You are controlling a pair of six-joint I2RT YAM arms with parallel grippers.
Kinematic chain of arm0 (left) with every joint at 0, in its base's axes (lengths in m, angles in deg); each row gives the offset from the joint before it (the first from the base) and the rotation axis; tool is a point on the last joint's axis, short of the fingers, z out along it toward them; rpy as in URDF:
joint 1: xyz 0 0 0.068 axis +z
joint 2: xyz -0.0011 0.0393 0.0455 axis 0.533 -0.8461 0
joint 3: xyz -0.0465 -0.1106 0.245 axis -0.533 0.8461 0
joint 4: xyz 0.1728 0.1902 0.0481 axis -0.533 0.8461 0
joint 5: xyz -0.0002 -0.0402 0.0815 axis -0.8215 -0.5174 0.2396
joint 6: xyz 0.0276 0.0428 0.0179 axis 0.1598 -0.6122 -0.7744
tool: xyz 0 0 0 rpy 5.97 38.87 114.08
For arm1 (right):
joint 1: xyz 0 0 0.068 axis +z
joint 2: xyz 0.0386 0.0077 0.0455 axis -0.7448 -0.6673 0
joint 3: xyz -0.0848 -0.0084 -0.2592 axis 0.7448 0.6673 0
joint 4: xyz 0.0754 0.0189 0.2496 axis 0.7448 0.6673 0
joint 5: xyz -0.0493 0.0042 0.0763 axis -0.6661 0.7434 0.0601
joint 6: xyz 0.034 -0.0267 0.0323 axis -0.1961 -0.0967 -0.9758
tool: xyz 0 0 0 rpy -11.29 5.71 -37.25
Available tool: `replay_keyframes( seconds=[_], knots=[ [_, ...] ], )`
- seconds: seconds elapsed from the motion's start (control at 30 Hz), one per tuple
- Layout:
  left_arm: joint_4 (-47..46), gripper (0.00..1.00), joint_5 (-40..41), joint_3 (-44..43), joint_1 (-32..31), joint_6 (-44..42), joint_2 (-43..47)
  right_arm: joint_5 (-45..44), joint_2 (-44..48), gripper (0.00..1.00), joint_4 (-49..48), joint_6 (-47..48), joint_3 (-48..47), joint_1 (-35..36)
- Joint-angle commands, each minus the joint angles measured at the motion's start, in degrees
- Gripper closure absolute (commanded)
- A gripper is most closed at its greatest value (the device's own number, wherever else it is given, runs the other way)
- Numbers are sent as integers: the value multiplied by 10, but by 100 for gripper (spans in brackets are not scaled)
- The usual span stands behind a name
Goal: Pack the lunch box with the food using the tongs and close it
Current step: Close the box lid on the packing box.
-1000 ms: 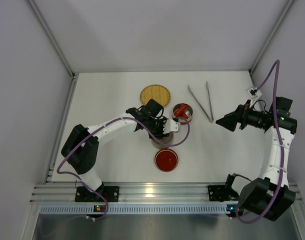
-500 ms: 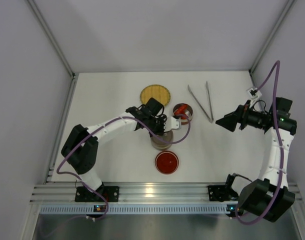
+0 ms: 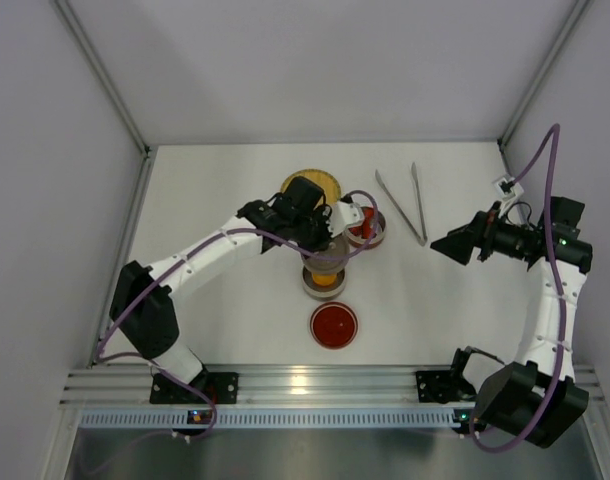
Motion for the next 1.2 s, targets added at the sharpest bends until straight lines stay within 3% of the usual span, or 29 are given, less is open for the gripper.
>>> replay_keyframes(
  seconds=[0.0,0.13,0.27,0.4,0.57,0.67,0.8,1.17],
  knots=[
    [-17,100,100,-8,-13,137,28,13,13,1,-36,-7,3,-11],
    [28,100,255,-58,-29,338,-19,10,13,1,-48,-16,7,-11],
    [92,100,253,-86,-34,432,-70,7,13,1,-49,-19,9,-11],
    [52,100,265,-48,-38,513,-59,5,15,1,-48,-16,11,-11],
    [30,100,254,-12,-37,546,-47,5,12,1,-51,-17,11,-11],
    [-34,100,252,36,-38,567,-10,5,12,1,-51,-16,12,-12],
    [-34,100,281,47,-45,586,-13,2,13,1,-50,-12,16,-12],
    [-56,100,261,62,-52,579,-27,4,15,1,-53,-13,22,-12]
  ],
)
